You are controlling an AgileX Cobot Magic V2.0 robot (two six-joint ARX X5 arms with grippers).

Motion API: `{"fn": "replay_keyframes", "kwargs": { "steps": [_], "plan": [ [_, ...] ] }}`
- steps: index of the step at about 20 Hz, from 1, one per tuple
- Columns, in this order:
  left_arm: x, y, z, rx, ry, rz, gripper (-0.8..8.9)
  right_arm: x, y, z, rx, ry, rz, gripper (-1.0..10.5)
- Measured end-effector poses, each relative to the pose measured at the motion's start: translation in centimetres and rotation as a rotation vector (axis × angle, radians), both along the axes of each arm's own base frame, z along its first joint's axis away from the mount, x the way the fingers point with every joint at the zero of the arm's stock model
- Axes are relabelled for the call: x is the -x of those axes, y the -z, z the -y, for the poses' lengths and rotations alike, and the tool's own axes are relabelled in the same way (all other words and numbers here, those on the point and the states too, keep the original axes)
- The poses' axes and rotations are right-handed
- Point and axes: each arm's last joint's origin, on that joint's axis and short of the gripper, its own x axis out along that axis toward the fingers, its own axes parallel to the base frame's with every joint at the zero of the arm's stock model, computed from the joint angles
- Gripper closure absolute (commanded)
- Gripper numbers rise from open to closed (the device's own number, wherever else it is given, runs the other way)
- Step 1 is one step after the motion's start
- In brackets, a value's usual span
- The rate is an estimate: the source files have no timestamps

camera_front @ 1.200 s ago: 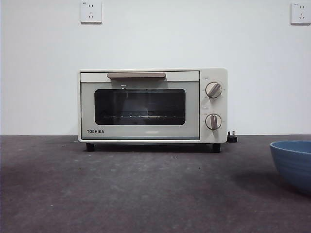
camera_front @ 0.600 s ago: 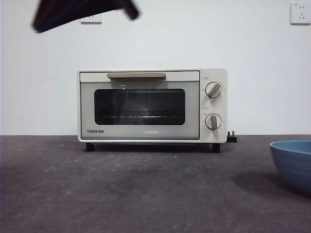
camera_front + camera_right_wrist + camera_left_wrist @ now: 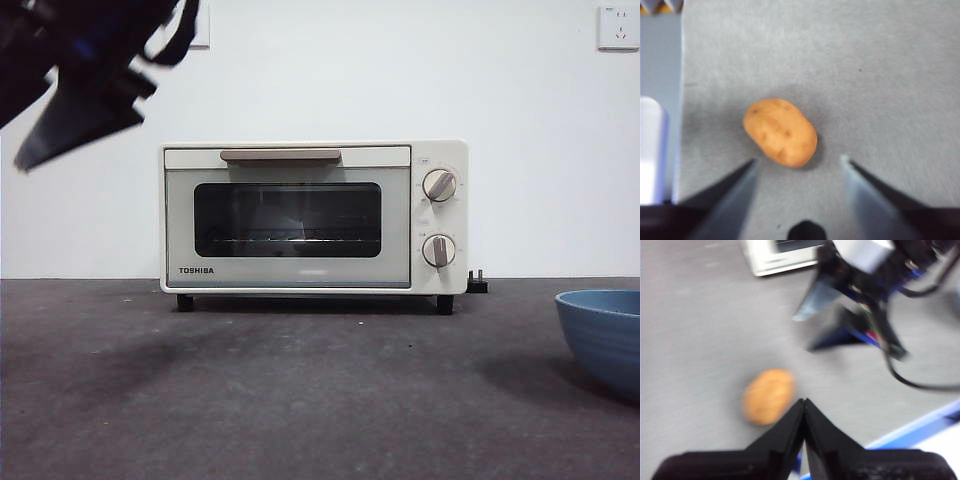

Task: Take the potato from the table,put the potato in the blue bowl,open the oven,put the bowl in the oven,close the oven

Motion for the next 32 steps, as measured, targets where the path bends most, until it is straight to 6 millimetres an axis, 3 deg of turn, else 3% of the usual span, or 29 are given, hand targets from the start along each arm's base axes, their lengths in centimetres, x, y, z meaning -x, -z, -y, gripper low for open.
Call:
{"fn": "replay_keyframes", "kwargs": {
  "steps": [2, 5, 11, 16, 25, 32],
  "plan": [
    [-0.3, 0.0, -0.5, -0.11, -0.139, 0.015, 8.21, -0.2, 1.6, -0.9, 0.008, -0.023, 0.016, 2.8],
    [-0.4, -0.1, -0.9, -0.216, -0.273, 0.03, 8.21, 0.0, 3.6, -1.8, 0.051, -0.082, 0.046, 2.8],
    [-0.5, 0.0, -0.7, -0.165, -0.226, 0.018, 8.21, 0.1, 5.4, -3.5, 0.009, -0.152, 0.137, 2.8],
    [-0.5, 0.0, -0.7, -0.146, -0.212, 0.013, 8.21, 0.0, 8.3, -4.4, 0.041, -0.163, 0.114, 2.8],
    [-0.5, 0.0, -0.6, -0.143, -0.18, 0.015, 8.21, 0.3, 11.7, -5.7, 0.021, -0.153, 0.047, 3.0],
    [-0.5, 0.0, -0.6, -0.147, -0.174, 0.016, 8.21, 0.3, 11.7, -6.0, -0.025, -0.136, 0.004, 8.2]
  ]
}}
